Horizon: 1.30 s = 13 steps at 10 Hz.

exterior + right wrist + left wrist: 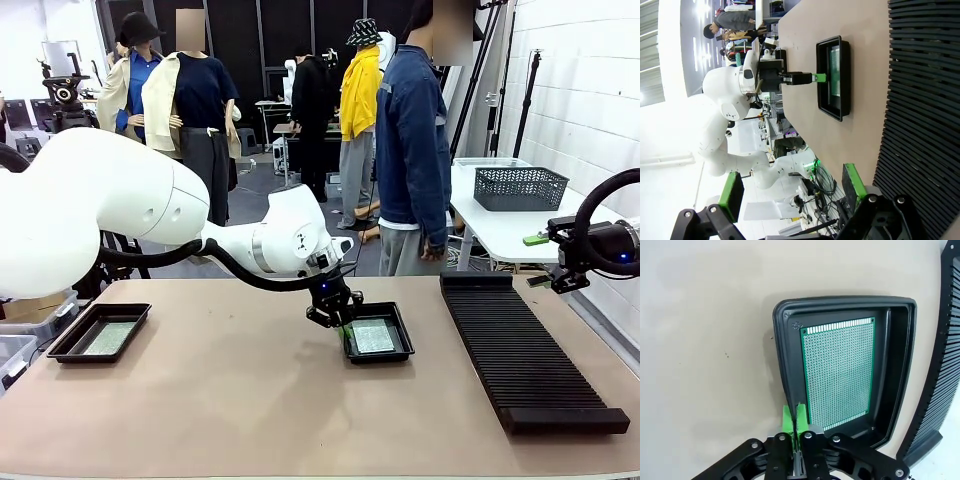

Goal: Inspect and transfer BCBs to ESD trays.
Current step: Pick up the ESD tray and place it on the left side of the table.

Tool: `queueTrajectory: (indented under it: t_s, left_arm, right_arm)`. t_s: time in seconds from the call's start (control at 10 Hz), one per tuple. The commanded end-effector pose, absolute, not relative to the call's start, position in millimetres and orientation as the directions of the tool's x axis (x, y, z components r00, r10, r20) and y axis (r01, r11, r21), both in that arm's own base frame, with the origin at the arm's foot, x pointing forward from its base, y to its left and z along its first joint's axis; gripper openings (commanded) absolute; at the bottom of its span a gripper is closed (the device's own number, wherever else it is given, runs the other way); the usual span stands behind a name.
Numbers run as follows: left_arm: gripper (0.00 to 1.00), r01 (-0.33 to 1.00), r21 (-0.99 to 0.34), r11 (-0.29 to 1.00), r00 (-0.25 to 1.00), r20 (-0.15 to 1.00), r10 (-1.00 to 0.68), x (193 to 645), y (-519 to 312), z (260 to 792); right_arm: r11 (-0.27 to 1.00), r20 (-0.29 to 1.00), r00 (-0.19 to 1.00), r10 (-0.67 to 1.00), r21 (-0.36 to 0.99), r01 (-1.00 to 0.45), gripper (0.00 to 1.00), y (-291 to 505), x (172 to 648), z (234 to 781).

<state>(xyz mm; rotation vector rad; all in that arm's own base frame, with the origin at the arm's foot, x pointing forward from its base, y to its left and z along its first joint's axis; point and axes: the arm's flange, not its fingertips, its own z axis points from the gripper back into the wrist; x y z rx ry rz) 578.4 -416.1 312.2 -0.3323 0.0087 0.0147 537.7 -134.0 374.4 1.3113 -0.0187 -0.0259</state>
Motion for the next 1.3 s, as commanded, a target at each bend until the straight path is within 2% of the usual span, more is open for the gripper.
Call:
queueTrajectory:
  t_s: [0.0, 0.6, 1.2]
  left_arm:
    - [0.0, -0.016, -0.326, 0.945, 1.0, -0.011, 0.013, 578.4, -416.1, 312.2]
    - [0.0, 0.04, -0.314, 0.949, 0.999, 0.014, -0.038, 554.8, -342.0, 319.4]
    - [0.0, 0.015, -0.321, 0.947, 0.999, 0.04, -0.003, 556.4, -281.6, 322.3]
  right_arm:
    - [0.266, -0.01, 0.999, -0.043, 0.964, 0.021, 1.0, -131.2, 535.9, 375.8]
    - [0.266, -0.01, 0.999, -0.043, 0.964, 0.021, 1.0, -131.2, 535.9, 375.8]
    - [0.266, -0.01, 0.999, -0.043, 0.964, 0.021, 1.0, -131.2, 535.9, 375.8]
